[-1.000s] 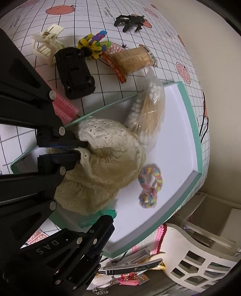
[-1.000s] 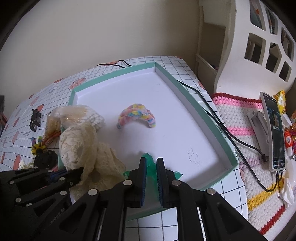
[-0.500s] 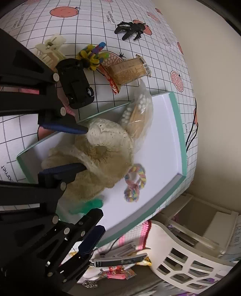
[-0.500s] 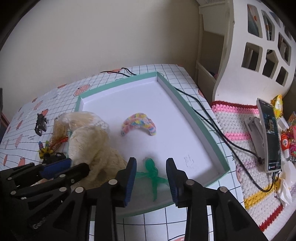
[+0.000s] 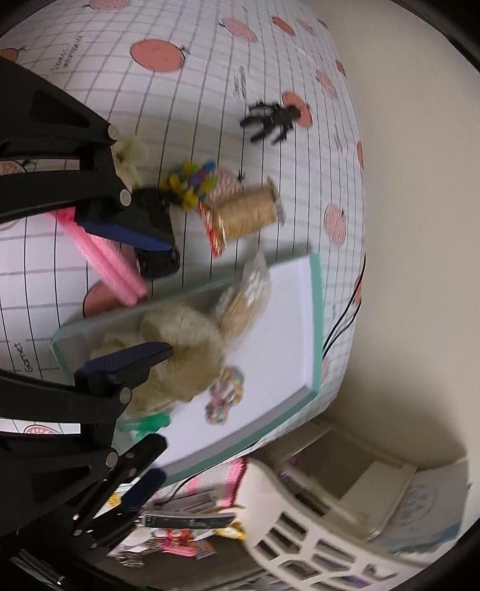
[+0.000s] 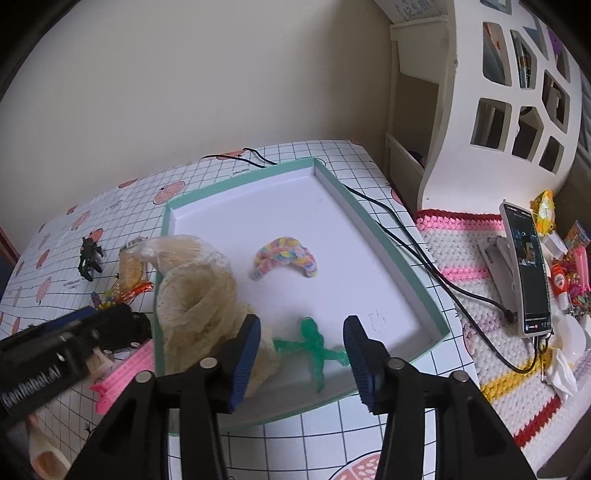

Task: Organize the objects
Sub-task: 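Open right tool to drop the green toy while left tool releases the lace in the tray, then withdraw both tools from the tray toward the remaining objects, then close right tool on the pink hair rollers while left tool reaches the white claw clip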

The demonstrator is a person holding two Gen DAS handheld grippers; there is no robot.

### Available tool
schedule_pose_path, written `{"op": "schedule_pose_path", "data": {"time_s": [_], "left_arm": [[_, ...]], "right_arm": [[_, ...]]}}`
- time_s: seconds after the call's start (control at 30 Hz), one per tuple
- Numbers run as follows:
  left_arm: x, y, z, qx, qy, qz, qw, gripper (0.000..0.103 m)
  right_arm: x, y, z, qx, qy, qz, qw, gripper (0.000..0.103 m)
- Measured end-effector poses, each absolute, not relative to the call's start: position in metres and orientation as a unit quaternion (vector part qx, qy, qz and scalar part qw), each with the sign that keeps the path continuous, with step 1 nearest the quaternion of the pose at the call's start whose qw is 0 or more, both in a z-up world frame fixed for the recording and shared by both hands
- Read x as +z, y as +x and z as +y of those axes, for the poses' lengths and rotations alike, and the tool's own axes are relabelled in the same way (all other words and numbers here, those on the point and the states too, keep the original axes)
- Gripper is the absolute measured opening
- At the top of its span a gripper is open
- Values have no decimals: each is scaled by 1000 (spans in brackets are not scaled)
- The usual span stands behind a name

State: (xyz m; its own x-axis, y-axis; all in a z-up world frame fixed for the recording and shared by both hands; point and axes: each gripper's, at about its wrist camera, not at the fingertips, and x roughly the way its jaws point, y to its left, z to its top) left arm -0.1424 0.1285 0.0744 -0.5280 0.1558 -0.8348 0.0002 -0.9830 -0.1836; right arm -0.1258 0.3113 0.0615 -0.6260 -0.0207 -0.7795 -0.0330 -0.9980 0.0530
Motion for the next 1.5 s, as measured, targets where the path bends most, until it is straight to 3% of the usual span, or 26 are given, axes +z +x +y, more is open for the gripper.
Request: {"op": "schedule_pose_path", "data": {"time_s": [0.27, 0.37, 0.47, 0.73, 0.8, 1.5], "left_arm": [[77, -137, 93, 873, -476, -100, -25, 73], [73, -135, 78, 868, -481, -114, -52, 75], [70, -132, 66, 862, -486, -125, -73, 84], [70, -130, 42, 863, -478, -128, -105, 93], [71, -129, 37, 863, -476, -125, -113, 100], [60, -129, -3, 848, -502, -124, -115, 100]], "right_arm": [[64, -124, 292, 901, -433, 31, 0, 69], [64, -124, 284, 900, -435, 28, -3, 74], [64, -125, 276, 899, -437, 30, -6, 80], [65, -124, 258, 900, -435, 37, -12, 92], [66, -123, 254, 901, -432, 40, -13, 98], [50, -113, 154, 870, -477, -4, -123, 99]]}}
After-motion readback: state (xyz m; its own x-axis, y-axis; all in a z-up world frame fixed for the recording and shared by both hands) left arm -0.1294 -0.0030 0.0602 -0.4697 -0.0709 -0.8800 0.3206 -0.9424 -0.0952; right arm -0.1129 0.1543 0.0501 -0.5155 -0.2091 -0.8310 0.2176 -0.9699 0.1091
